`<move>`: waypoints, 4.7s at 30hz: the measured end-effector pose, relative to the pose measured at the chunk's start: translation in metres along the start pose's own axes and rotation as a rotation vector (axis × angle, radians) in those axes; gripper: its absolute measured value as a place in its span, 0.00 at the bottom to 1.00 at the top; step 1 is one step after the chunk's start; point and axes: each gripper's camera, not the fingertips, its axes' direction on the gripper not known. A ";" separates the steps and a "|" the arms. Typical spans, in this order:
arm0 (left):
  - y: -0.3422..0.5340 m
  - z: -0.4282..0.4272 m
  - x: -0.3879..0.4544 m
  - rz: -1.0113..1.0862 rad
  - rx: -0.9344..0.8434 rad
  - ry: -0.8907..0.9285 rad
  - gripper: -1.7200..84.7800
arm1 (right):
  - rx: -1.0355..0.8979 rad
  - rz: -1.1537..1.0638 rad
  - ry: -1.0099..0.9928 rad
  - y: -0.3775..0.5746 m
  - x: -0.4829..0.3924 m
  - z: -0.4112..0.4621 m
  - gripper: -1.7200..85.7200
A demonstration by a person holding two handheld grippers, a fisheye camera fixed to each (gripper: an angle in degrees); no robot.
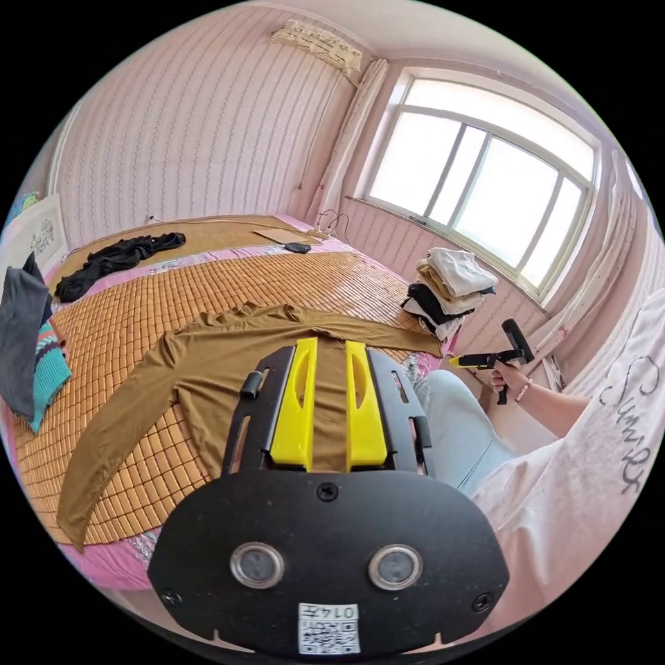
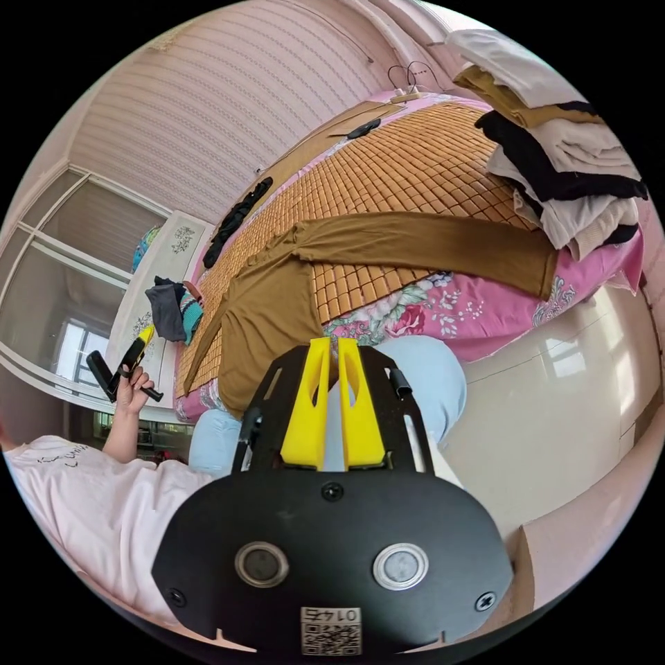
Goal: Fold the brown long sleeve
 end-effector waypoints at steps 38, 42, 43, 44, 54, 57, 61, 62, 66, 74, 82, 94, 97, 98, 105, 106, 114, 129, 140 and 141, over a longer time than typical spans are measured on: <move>-0.162 0.572 0.133 0.475 -0.536 0.040 0.15 | 0.225 0.303 0.194 -0.003 0.257 0.009 0.05; -0.160 0.605 0.131 0.426 -0.605 0.017 0.15 | 0.278 0.260 0.132 0.007 0.253 0.002 0.03; -0.160 0.606 0.128 0.410 -0.602 0.036 0.14 | 0.301 0.244 0.104 0.011 0.251 -0.002 0.03; -0.160 0.606 0.127 0.404 -0.598 0.044 0.13 | 0.324 0.229 0.076 0.015 0.248 -0.006 0.03; -0.173 0.558 0.082 0.243 -0.484 0.152 0.01 | 0.559 0.030 -0.258 0.024 0.197 -0.042 0.02; -0.183 0.513 0.056 0.223 -0.383 0.157 0.01 | 0.621 -0.114 -0.360 0.011 0.158 -0.051 0.02; -0.186 0.423 0.006 0.181 -0.236 0.144 0.01 | 0.610 -0.388 -0.584 -0.021 0.075 -0.044 0.02; -0.183 0.408 -0.002 0.174 -0.217 0.138 0.01 | 0.566 -0.485 -0.648 -0.032 0.043 -0.036 0.02; -0.140 0.318 -0.063 0.076 -0.172 0.053 0.01 | 0.305 -0.780 -0.797 -0.049 -0.072 0.012 0.02; 0.007 0.230 -0.159 -0.237 -0.304 -0.155 0.01 | -0.491 -1.177 -0.566 0.024 -0.276 0.218 0.02; 0.072 0.147 -0.136 -0.298 -0.315 -0.102 0.04 | -0.605 -1.245 -0.378 0.072 -0.347 0.276 0.04; 0.080 0.161 -0.042 0.007 -0.347 -0.261 0.09 | -0.417 -0.842 -0.164 -0.020 -0.336 0.286 0.07; 0.080 0.178 -0.052 -0.057 -0.425 -0.242 0.11 | -0.386 -0.768 -0.143 -0.055 -0.344 0.305 0.08; 0.080 0.181 -0.055 -0.085 -0.448 -0.233 0.11 | -0.361 -0.766 -0.130 -0.065 -0.352 0.313 0.09; 0.081 0.179 -0.077 -0.128 -0.532 -0.136 0.02 | -0.440 -0.713 -0.037 -0.094 -0.377 0.371 0.11; 0.080 0.170 -0.080 -0.132 -0.530 -0.138 0.02 | -0.465 -0.699 -0.041 -0.096 -0.377 0.377 0.11; 0.084 0.105 -0.133 -0.210 -0.527 -0.334 0.01 | -0.452 -0.701 -0.056 -0.109 -0.381 0.384 0.09; 0.100 0.132 -0.058 -0.044 -0.583 -0.191 0.10 | -0.486 -0.716 -0.123 -0.117 -0.397 0.367 0.10; 0.102 0.043 -0.118 -0.326 -0.473 -0.221 0.01 | -0.512 -0.814 -0.044 -0.133 -0.406 0.374 0.10; 0.109 0.032 -0.131 -0.397 -0.465 -0.208 0.01 | -0.511 -0.814 -0.045 -0.133 -0.405 0.373 0.10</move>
